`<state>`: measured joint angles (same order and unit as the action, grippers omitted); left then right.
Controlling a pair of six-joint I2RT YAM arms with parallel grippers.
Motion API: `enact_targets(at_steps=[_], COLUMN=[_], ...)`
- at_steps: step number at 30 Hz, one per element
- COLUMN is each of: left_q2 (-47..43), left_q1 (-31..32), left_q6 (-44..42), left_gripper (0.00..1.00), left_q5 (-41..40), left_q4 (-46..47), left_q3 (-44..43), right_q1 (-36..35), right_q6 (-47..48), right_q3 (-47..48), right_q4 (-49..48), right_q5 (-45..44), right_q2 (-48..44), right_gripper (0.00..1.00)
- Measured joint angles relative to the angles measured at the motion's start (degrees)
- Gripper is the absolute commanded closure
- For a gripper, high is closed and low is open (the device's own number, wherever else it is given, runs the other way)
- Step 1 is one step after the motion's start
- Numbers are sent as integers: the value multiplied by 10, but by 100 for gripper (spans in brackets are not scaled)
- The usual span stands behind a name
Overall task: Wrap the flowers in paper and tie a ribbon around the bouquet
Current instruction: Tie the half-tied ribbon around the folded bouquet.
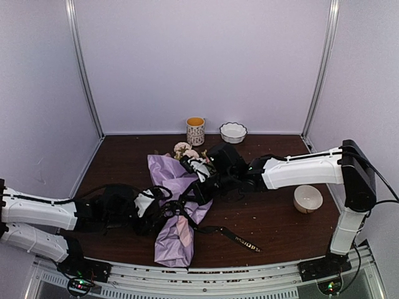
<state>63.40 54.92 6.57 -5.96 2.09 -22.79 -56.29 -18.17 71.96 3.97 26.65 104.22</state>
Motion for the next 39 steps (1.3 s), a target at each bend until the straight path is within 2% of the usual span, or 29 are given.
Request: enact_targets(at_steps=[4, 5, 6, 11, 16, 23, 30, 39], left_q2=[16, 15, 13, -31, -60, -1, 37, 66], left_q1=[-1, -2, -2, -2, -2, -3, -13, -17], left_q6=[13, 16, 19, 43, 86, 138, 171, 212], left_gripper=[86, 99, 100, 100, 100, 100, 100, 100], left_q5=[0, 0, 3, 6, -1, -23, -27, 5], left_q4=[-17, -17, -17, -7, -1, -18, -46, -49], left_q3=[-11, -12, -12, 1, 27, 28, 3, -6], right_q1=[-2, -2, -3, -3, 5, 27, 90, 133], right_q6=[2, 2, 3, 3, -2, -25, -78, -124], right_q3=[0, 0, 0, -4, -63, -173, -326, -395], right_q4=[2, 2, 2, 5, -7, -14, -47, -133], right_q5=[-2, -4, -6, -35, -71, -120, -132, -96], right_q2=[0, 0, 0, -9, -71, -148, -212, -228], right_gripper=[100, 100, 100, 100, 100, 100, 100, 100])
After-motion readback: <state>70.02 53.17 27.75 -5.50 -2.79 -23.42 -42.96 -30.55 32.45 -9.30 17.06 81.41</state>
